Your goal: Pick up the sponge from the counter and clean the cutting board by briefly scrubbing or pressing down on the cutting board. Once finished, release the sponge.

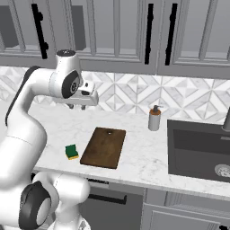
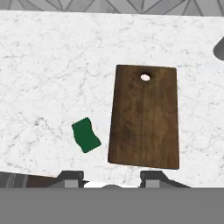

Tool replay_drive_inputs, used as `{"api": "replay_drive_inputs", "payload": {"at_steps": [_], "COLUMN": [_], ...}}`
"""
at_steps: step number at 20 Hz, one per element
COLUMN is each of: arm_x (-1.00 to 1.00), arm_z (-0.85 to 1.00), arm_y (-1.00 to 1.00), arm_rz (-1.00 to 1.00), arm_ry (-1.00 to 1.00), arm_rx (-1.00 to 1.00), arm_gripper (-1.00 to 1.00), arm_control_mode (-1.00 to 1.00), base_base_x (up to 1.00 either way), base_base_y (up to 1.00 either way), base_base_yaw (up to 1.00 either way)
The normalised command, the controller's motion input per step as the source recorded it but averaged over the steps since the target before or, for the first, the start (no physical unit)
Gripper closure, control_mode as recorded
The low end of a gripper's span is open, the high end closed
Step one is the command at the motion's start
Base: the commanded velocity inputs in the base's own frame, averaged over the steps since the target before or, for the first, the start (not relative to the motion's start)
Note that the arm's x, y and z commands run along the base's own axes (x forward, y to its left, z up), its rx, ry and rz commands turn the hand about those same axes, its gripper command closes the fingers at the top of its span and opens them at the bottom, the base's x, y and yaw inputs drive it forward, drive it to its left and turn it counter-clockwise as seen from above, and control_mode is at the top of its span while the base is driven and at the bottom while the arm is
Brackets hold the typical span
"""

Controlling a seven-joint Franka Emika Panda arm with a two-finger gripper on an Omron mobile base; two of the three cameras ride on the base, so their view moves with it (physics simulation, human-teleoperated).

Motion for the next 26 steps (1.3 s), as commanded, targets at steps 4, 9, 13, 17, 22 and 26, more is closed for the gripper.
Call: {"api": "replay_drive_inputs", "payload": {"at_steps": [4, 9, 13, 17, 22, 26], "arm_x": [-0.44, -0.53, -0.08, 0.00, 0.19, 0.54], "arm_z": [0.00, -0.10, -0.52, -0.86, -0.79, -0.49], "arm_y": [0.06, 0.75, 0.93, 0.59, 0.07, -0.09], "arm_rz": [0.08, 0.14, 0.14, 0.17, 0.27, 0.12], "arm_ry": [0.00, 0.00, 0.20, 0.24, 0.21, 0.11], "arm_rx": [0.00, 0.09, -0.16, -0.27, -0.18, 0.00], "arm_gripper": [-1.00, -1.00, -1.00, -1.00, -1.00, -1.00], "arm_control_mode": [-1.00, -1.00, -1.00, -1.00, -1.00, -1.00], "base_base_x": [0.00, 0.00, 0.00, 0.00, 0.00, 0.00], "base_base_y": [0.00, 0.00, 0.00, 0.00, 0.00, 0.00], "base_base_yaw": [0.00, 0.00, 0.00, 0.00, 0.00, 0.00]}}
